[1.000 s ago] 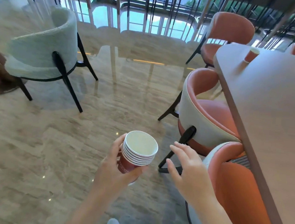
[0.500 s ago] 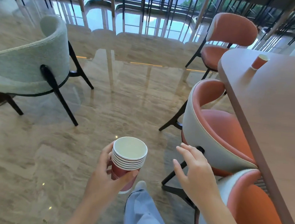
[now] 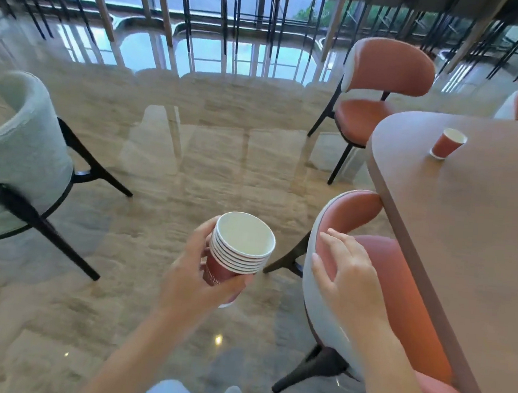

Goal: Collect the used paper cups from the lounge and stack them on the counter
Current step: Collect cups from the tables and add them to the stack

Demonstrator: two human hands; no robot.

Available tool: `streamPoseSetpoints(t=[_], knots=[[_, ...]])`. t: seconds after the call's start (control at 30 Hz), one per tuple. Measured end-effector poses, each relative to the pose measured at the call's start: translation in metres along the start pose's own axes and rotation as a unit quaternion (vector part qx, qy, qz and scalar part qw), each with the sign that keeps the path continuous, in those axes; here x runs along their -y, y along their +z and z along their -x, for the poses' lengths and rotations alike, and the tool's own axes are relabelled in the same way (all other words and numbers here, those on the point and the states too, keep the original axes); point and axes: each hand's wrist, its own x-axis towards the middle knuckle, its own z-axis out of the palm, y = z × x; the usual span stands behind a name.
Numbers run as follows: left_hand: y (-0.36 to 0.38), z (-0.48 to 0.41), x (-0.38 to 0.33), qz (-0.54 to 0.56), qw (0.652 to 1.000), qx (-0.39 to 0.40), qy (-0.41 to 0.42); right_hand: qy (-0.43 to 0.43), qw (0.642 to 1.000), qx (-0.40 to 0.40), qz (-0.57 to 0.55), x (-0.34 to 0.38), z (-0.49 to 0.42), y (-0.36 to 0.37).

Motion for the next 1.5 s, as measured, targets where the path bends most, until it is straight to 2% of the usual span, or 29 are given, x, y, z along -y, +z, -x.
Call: streamPoseSetpoints(t=[0.23, 0.43, 0.63, 0.77, 0.87, 1.03, 1.2, 1.5], knots=[[0.007, -0.099, 0.019, 0.029, 0.999, 0.036, -0.017, 0.025, 1.000, 0.014, 0.005, -0.005, -0.089, 0.036], [-0.022, -0.229, 0.041, 0.045, 0.997, 0.046, -0.031, 0.063, 0.998, 0.020, 0.021, 0.009, -0.194, 0.074], [-0.062, -0.379, 0.038, 0.035, 0.997, 0.066, -0.033, 0.066, 0.997, -0.017, 0.031, 0.057, -0.330, 0.097], [-0.059, -0.460, 0.029, 0.027, 0.996, 0.083, 0.009, 0.079, 0.996, -0.048, 0.017, 0.069, -0.390, 0.101], [-0.041, -0.490, 0.030, 0.023, 0.991, 0.132, 0.027, 0.119, 0.991, -0.049, 0.027, 0.056, -0.410, 0.105], [-0.004, -0.525, 0.038, 0.029, 0.972, 0.232, 0.009, 0.186, 0.981, -0.039, 0.044, 0.015, -0.444, 0.109], [0.034, -0.590, 0.040, 0.029, 0.968, 0.248, -0.021, 0.206, 0.976, -0.060, 0.041, -0.031, -0.505, 0.111], [0.141, -0.741, -0.023, -0.027, 0.956, 0.287, 0.044, 0.251, 0.959, -0.130, 0.020, -0.129, -0.615, 0.071]])
